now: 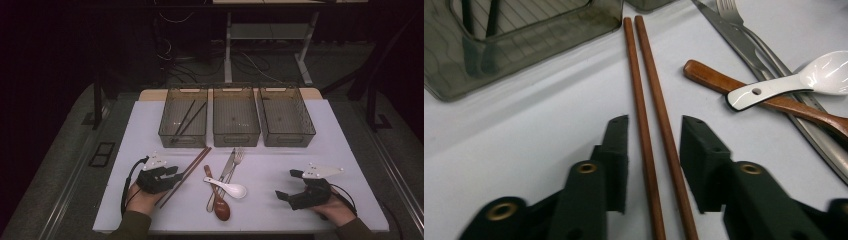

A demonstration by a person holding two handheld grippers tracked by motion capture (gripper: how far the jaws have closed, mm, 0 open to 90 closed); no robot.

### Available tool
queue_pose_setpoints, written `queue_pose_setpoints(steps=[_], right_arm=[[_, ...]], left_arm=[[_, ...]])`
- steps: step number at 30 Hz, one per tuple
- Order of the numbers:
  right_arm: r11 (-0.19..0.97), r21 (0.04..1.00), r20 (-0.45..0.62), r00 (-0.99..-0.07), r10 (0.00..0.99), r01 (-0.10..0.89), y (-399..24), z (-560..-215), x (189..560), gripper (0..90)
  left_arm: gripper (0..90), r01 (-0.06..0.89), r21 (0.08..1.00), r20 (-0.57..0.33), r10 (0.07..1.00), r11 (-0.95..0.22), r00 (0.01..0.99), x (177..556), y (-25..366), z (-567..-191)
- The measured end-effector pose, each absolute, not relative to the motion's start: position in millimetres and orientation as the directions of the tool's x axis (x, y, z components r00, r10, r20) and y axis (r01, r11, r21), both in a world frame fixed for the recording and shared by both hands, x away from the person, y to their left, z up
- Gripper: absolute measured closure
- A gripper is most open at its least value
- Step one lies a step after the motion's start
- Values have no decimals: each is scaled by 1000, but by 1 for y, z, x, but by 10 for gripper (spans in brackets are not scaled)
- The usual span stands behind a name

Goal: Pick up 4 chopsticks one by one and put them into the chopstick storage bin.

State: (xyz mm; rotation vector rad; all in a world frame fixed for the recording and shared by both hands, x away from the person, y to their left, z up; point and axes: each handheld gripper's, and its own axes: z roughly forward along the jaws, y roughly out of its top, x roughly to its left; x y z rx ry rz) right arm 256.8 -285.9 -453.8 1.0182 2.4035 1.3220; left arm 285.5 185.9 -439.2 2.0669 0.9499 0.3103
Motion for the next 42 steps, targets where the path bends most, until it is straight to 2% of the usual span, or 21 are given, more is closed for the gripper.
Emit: queue_pose_setpoints(steps=[13,21,27,42], right_arm=[[362,806,131,-738,662,468,-286,-454,257,42],[363,806,130,-738,662,468,-286,-454,257,42],[364,805,131,-738,662,469,-286,-454,257,42],[365,806,130,-741,659,466,-286,-454,257,42]], left_arm=[[758,558,731,-134,719,-392,682,293,185,-446],[783,550,712,-98,714,-437,694,294,179,-448],[820,556,710,-96,722,-432,685,295,179,-449],[837,582,683,-85,744,-441,663,297,175,-445]])
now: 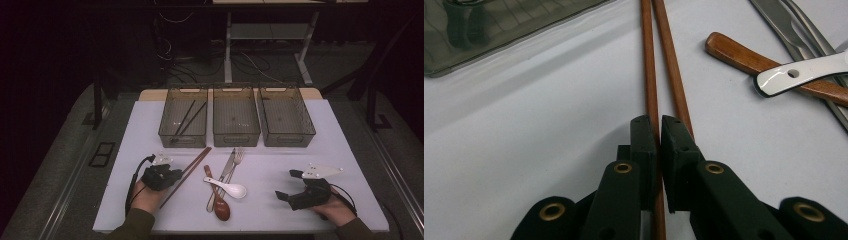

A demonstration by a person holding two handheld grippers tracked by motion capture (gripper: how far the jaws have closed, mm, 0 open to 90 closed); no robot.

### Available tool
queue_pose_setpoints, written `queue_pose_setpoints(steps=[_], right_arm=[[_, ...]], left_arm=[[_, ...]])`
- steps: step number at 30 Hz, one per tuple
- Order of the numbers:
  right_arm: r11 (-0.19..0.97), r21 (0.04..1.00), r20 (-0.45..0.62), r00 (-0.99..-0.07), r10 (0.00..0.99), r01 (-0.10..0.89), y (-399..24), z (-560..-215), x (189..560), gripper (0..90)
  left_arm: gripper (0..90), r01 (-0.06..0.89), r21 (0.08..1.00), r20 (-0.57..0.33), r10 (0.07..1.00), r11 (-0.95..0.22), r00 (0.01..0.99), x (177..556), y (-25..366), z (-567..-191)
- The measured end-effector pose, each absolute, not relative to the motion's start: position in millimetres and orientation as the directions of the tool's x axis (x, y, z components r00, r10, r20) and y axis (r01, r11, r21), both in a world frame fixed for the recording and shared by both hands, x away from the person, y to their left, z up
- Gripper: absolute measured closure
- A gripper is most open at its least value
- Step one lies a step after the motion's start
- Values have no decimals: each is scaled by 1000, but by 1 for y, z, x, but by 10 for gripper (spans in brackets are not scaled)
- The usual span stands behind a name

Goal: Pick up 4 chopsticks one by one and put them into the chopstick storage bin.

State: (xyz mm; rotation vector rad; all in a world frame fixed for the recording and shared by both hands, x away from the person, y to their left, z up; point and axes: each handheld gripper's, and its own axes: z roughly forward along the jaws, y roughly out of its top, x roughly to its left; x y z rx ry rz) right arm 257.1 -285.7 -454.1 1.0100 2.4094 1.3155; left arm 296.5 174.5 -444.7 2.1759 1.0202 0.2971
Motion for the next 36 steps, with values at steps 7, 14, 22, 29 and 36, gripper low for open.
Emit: queue_pose_setpoints(steps=[7,14,22,29,36], right_arm=[[362,807,132,-741,659,466,-286,-454,257,42],[363,808,131,-742,658,464,-286,-454,257,42],[363,808,132,-743,657,464,-286,-454,257,42],[363,808,132,-743,656,464,-285,-454,257,43],[361,809,133,-742,657,464,-285,-454,257,43]], left_arm=[[837,581,693,-92,747,-427,659,296,177,-442],[837,572,706,-96,743,-418,663,295,181,-436],[837,546,722,-99,718,-425,689,291,182,-430],[837,527,734,-91,707,-428,702,287,183,-423],[837,509,746,-93,690,-430,718,282,179,-418]])
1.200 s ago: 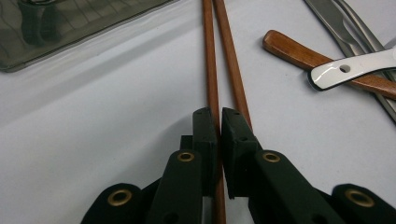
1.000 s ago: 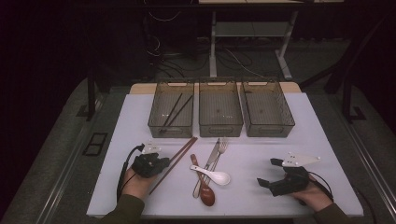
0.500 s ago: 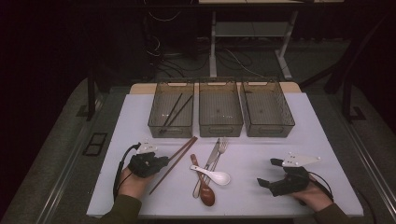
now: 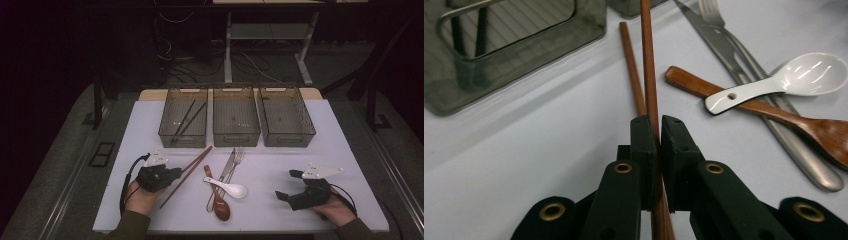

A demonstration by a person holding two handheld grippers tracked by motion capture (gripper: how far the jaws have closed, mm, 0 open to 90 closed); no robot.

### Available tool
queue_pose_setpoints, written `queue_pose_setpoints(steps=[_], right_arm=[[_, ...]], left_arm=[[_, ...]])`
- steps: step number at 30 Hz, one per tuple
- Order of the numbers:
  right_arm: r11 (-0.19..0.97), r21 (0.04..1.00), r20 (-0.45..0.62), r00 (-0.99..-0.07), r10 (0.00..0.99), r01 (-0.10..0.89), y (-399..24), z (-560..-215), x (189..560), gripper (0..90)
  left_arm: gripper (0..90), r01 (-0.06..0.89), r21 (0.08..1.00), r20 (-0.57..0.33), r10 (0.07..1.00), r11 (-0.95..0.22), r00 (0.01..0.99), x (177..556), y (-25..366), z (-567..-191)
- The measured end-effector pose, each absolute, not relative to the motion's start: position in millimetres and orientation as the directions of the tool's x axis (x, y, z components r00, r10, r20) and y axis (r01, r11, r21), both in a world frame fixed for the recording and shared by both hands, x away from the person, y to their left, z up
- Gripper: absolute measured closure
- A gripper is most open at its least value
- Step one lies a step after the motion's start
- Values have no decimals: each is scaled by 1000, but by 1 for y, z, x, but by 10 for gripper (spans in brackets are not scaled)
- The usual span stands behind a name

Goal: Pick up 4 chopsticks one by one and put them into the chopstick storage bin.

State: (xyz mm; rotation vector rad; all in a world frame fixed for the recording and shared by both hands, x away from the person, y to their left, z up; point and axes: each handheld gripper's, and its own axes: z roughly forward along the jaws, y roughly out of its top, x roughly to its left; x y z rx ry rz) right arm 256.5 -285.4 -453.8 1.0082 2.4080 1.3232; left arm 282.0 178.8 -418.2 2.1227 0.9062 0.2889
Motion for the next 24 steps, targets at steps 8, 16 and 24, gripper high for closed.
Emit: queue_pose_setpoints(steps=[8,16,24], right_arm=[[364,808,130,-743,656,463,-286,-454,257,42],[370,806,127,-745,654,462,-285,-454,257,42],[373,803,126,-745,655,464,-285,-454,256,42]], left_arm=[[837,486,760,-95,665,-432,741,276,171,-412],[837,455,778,-95,635,-433,766,275,166,-403],[837,436,795,-98,621,-421,778,277,166,-395]])
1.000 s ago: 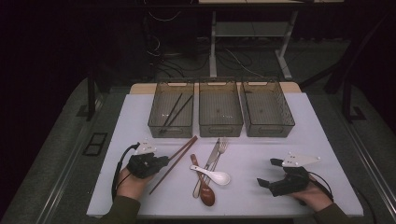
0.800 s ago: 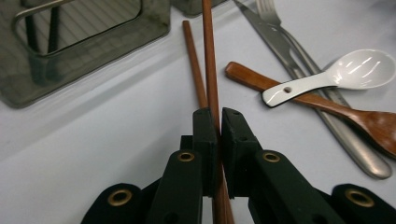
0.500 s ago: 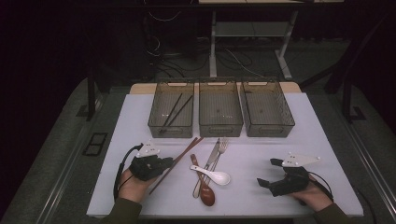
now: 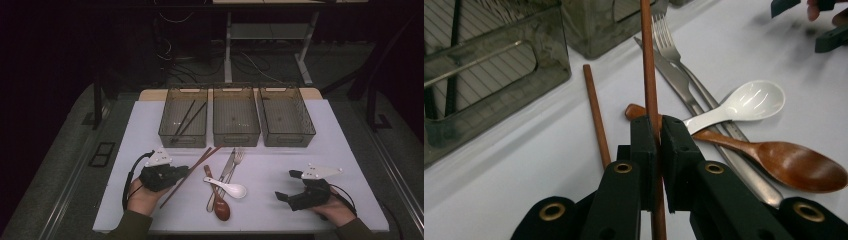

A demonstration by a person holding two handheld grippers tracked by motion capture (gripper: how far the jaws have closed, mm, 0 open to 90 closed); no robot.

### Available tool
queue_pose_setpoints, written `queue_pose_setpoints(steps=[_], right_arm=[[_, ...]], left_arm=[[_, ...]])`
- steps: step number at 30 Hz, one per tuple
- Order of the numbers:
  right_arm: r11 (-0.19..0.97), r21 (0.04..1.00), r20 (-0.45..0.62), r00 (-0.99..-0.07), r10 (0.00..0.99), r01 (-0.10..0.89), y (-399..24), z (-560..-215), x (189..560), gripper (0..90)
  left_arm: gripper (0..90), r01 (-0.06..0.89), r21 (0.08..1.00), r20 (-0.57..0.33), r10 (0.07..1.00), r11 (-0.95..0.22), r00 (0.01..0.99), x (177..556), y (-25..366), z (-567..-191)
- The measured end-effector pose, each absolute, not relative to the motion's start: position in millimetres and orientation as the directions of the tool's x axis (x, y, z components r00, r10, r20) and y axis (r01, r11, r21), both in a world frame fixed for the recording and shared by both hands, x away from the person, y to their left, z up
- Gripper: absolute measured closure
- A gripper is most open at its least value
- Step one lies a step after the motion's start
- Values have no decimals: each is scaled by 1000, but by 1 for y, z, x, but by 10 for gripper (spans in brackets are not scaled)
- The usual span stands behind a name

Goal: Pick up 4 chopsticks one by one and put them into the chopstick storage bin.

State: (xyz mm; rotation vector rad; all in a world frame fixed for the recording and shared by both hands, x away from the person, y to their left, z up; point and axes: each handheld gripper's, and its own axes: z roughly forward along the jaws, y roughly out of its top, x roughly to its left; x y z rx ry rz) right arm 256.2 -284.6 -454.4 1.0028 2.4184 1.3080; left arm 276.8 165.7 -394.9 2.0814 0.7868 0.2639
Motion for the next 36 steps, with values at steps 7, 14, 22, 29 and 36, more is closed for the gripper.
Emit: queue_pose_setpoints(steps=[7,14,22,29,36], right_arm=[[371,802,129,-742,658,468,-285,-455,257,42],[374,801,126,-742,658,468,-285,-455,257,42],[373,802,125,-741,660,467,-284,-455,257,42],[370,802,128,-741,659,468,-285,-455,257,42],[368,802,129,-739,662,470,-284,-455,258,42]], left_arm=[[837,431,804,-100,622,-409,776,283,167,-386],[837,435,803,-105,622,-407,776,292,166,-382],[837,447,792,-108,625,-416,773,304,164,-378],[837,443,800,-108,630,-404,769,315,164,-369],[837,437,807,-99,639,-397,763,328,164,-357]])
